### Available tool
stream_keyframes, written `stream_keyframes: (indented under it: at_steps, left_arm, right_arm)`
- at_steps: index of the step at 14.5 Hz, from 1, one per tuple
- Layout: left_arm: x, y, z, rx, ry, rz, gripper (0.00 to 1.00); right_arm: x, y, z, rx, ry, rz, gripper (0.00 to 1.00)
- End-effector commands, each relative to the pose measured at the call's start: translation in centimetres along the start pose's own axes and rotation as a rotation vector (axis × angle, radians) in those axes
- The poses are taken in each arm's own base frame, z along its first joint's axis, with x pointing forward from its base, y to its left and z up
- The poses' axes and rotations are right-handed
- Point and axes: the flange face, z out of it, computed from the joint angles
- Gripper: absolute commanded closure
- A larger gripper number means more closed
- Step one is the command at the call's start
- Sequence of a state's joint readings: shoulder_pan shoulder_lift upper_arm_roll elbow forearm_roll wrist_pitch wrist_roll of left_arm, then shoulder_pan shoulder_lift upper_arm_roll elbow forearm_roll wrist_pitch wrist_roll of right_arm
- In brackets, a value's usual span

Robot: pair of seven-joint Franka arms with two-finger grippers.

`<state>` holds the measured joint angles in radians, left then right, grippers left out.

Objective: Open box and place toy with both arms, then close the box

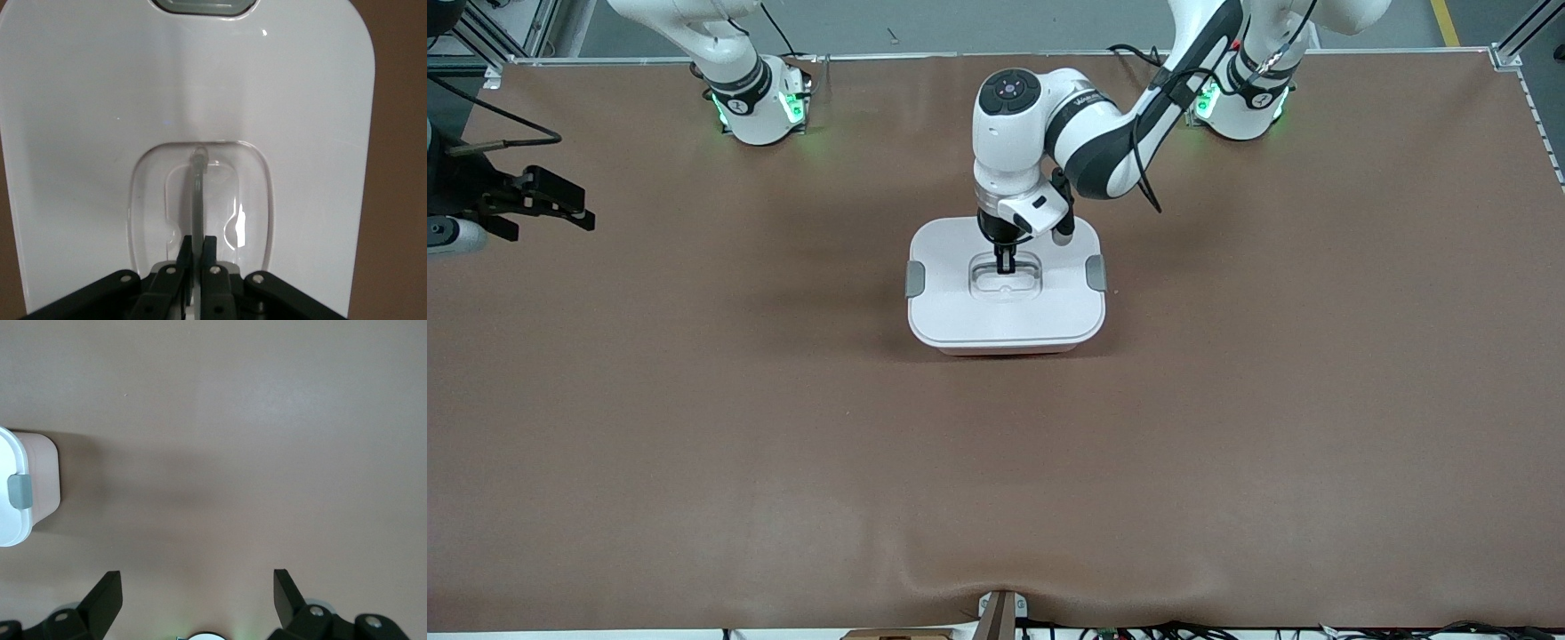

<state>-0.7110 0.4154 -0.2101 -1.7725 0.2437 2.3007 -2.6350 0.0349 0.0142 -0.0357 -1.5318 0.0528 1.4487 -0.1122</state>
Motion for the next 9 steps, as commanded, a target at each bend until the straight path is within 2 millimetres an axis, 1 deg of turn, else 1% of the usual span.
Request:
stream_keyframes:
  at_steps: [1,2,3,4,5,9]
  left_arm:
    - [0.3,-0.3,0.8,-0.02,0.014,0.006,1.0]
    - [0.1,-0.2,0.4,-0.022,0.016,0.014,0.9]
    - [0.0,0.0,-0.2,-0.029,0.008,0.017,0.55]
    - [-0.3,0.4,-1.2,-0.04,-0.006,0.022,0.13]
    - [-0.5,0.5,-2.1,-0.043,-0.002,0.021,0.0]
    - [-0.6,3.2,-6.5,-0.052,0.023,-0.001,0.0]
  right_arm:
    - [0.1,-0.5,0.1,0.005,-0.004,-0.012,0.0]
    - [0.1,-0.4,0.1,0.005,-0.004,-0.01,0.0]
    - [0.1,-0.4,0.1,0.005,-0.004,-0.01,0.0]
    - [0.1,-0.4,0.1,0.005,-0.005,-0.009,0.0]
    - [0.1,-0.4,0.1,0.005,-0.005,-0.009,0.0]
    - [0.1,-0.4,0.2,0.006,-0.008,-0.01,0.0]
